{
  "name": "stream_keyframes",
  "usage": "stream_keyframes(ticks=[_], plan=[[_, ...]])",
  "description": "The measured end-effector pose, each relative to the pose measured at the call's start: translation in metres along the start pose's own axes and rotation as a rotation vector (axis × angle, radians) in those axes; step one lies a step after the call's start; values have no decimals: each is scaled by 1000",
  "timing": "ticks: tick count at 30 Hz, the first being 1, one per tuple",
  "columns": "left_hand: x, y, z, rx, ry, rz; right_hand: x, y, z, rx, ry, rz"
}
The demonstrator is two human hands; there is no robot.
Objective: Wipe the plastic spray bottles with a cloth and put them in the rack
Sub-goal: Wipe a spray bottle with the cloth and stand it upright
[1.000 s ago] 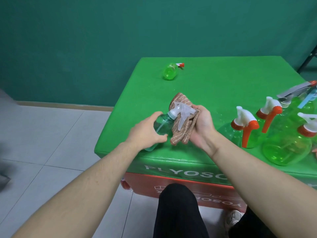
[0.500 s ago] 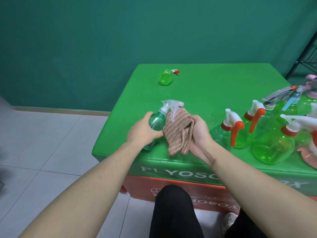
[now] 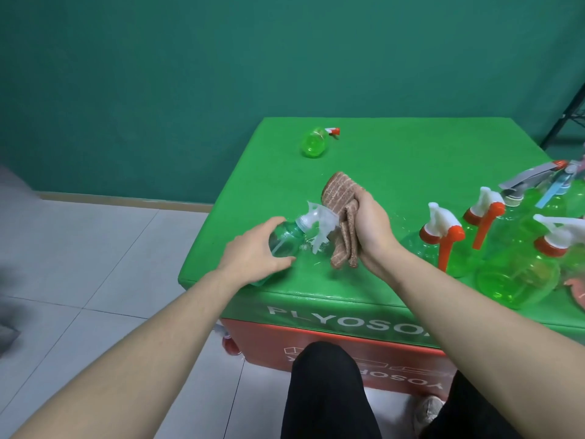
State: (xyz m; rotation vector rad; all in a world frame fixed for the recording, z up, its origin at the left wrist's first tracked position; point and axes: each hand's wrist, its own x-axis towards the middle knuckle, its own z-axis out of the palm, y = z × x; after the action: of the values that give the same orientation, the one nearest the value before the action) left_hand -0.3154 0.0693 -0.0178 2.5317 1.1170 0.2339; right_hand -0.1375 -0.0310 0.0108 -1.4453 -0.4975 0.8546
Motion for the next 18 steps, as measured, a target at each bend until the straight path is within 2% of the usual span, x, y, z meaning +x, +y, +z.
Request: stream_keyframes(ticks=[2,4,8,11,18], plan=[[0,-1,3,37,7,41,-2,-2,3,-299,-27,-123],[0,-5,4,21,25,33,-5,-4,5,-477,-88,-217],[-2,-7,6,20,54,40,1,-8,8,-695,-229,-216],[0,-6,7,24,41,36,8,-6,8,-838,-268,-205],[6,-7,7,-6,6,-17,-11,1,-7,-998,-263,-449]])
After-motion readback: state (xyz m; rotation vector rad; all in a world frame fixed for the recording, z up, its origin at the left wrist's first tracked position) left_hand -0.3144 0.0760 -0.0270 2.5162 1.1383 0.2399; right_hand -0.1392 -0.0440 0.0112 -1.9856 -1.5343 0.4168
